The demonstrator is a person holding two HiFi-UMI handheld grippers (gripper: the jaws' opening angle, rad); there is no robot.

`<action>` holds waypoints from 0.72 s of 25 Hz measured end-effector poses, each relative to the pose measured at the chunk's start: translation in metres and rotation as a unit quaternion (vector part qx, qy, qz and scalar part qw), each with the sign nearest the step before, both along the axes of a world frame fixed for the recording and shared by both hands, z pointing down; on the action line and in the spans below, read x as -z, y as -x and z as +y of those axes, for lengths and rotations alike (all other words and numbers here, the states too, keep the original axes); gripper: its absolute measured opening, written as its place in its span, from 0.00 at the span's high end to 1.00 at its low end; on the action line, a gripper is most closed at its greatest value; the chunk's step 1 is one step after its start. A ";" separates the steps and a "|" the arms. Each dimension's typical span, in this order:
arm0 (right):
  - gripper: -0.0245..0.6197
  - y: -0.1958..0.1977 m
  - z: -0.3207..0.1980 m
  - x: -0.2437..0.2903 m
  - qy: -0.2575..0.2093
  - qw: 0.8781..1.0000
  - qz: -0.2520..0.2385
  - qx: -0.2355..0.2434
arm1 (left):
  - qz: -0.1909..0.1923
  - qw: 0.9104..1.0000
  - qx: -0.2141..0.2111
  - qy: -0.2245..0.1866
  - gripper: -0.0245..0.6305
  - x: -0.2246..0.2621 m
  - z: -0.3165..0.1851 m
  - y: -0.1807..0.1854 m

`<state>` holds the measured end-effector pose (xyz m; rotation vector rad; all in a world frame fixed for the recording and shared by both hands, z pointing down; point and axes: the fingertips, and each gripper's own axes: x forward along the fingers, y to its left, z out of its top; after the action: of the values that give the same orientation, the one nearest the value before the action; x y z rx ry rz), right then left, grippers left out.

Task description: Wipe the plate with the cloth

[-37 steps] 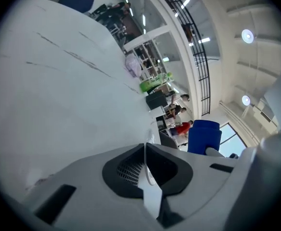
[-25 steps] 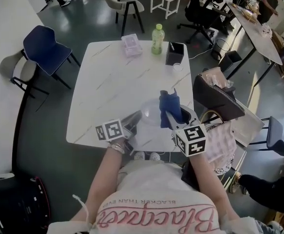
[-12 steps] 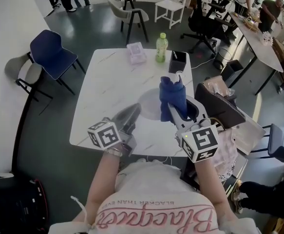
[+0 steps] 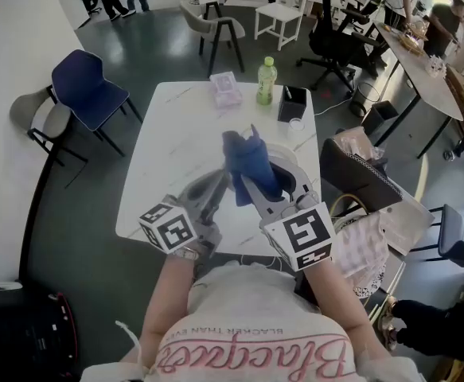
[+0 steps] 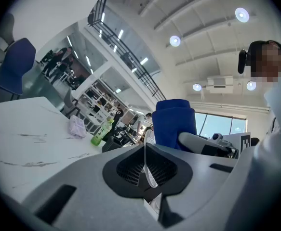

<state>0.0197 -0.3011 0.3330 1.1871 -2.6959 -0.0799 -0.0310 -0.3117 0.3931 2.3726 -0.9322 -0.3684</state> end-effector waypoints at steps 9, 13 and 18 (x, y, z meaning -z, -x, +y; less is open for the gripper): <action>0.77 -0.006 -0.010 -0.009 0.010 0.999 0.007 -0.030 | 0.006 1.000 -0.001 -0.010 0.94 0.013 0.008 -0.003; 0.77 -0.030 -0.017 -0.007 0.009 0.998 0.003 -0.070 | 0.012 1.000 0.003 -0.012 0.94 0.015 0.010 0.002; 0.77 -0.076 -0.026 -0.008 0.020 0.991 -0.013 -0.128 | 0.019 1.000 0.006 -0.018 0.94 0.022 0.011 0.003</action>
<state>0.0952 -0.3275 0.3414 1.5195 -2.5271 0.0258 -0.0335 -0.3008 0.3711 2.3843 -0.9295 -0.4370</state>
